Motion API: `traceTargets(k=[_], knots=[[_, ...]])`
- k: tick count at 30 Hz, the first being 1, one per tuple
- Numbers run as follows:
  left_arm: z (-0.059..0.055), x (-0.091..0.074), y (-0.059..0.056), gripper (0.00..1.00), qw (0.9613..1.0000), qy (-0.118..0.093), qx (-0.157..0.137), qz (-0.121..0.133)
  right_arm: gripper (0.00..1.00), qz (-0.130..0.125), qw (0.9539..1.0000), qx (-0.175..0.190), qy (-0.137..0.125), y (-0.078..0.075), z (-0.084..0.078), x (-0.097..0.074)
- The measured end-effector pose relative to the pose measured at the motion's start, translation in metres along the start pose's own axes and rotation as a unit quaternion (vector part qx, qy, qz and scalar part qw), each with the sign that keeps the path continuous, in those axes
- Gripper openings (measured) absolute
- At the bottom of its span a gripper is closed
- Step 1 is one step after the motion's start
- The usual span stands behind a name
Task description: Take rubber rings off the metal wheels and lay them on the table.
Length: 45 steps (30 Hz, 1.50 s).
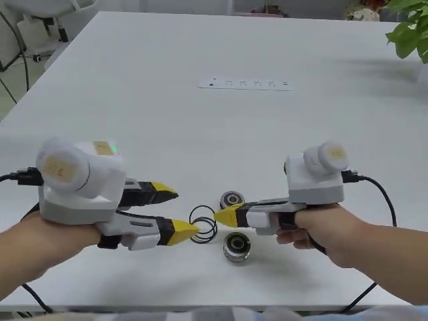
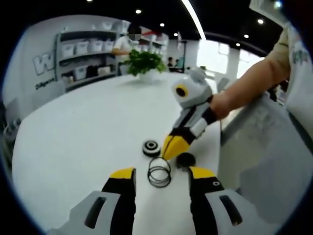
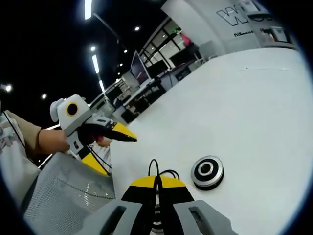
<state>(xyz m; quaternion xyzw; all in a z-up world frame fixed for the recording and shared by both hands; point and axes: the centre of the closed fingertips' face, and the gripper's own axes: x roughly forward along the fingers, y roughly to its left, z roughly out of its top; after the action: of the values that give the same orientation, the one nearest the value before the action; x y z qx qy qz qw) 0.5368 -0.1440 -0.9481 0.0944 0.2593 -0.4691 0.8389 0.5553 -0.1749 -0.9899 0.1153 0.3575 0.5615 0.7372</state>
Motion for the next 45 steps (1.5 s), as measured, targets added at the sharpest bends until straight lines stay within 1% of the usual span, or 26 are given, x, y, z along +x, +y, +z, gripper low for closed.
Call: traceTargets(k=[6,13,17,22,25,35,39,45], knots=[[-0.002,-0.005,0.003,0.44,1.0,0.0,-0.002,0.007,0.0,0.001,0.9999,-0.004,0.012,0.001,-0.005,0.006],[-0.005,-0.005,0.003,0.44,1.0,0.002,-0.005,0.008,0.0,-0.011,0.9994,-0.013,0.031,-0.005,-0.015,0.009],[-0.008,-0.004,0.003,0.44,0.9999,0.004,-0.005,0.008,0.0,-0.016,0.9992,-0.016,0.032,-0.006,-0.016,0.009],[-0.008,-0.004,0.003,0.44,0.9999,0.006,-0.005,0.006,0.0,-0.023,0.9985,-0.033,0.037,-0.007,-0.017,0.01],[-0.009,-0.004,0.003,0.44,0.9999,0.007,-0.006,0.007,0.0,-0.029,0.997,-0.055,0.046,-0.007,-0.019,0.011],[-0.01,-0.004,0.003,0.43,0.9999,0.012,-0.006,0.005,0.11,-0.033,0.993,-0.095,0.062,-0.005,-0.021,0.009],[-0.01,-0.004,0.002,0.43,0.9999,0.014,-0.005,0.005,0.15,-0.033,0.9925,-0.101,0.061,-0.004,-0.019,0.007],[-0.009,-0.005,0.003,0.43,0.9998,0.017,-0.004,0.005,0.19,-0.039,0.993,-0.103,0.042,-0.006,-0.006,-0.002]])
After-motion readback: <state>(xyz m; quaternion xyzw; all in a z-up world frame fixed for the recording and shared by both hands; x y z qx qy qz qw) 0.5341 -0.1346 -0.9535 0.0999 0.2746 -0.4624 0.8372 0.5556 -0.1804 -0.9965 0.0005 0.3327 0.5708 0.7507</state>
